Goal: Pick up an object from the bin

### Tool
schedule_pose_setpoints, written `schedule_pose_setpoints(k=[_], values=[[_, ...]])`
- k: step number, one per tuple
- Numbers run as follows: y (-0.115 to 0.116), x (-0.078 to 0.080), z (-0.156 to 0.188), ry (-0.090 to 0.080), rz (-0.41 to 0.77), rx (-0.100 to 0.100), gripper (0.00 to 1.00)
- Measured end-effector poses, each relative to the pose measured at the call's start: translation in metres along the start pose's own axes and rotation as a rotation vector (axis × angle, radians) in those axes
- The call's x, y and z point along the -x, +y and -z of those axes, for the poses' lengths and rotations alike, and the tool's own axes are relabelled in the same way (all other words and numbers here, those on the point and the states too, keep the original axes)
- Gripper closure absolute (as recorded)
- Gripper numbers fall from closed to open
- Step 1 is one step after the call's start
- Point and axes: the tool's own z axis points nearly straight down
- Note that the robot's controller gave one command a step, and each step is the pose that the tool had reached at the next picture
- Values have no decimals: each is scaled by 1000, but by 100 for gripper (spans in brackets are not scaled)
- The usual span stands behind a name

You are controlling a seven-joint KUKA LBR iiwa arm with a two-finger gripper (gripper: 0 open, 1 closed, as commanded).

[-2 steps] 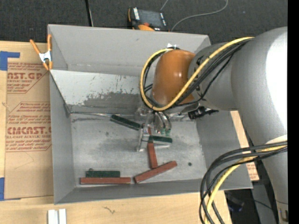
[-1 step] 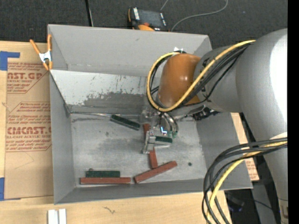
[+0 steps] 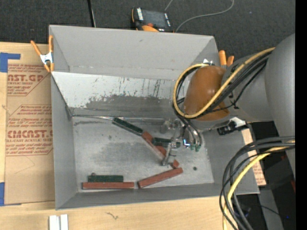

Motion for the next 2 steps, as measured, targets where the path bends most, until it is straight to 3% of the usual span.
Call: schedule_pose_setpoints(k=[1, 2], values=[[3, 1, 0, -2, 5, 2, 100], [16, -19, 150, -12, 46, 3, 100]])
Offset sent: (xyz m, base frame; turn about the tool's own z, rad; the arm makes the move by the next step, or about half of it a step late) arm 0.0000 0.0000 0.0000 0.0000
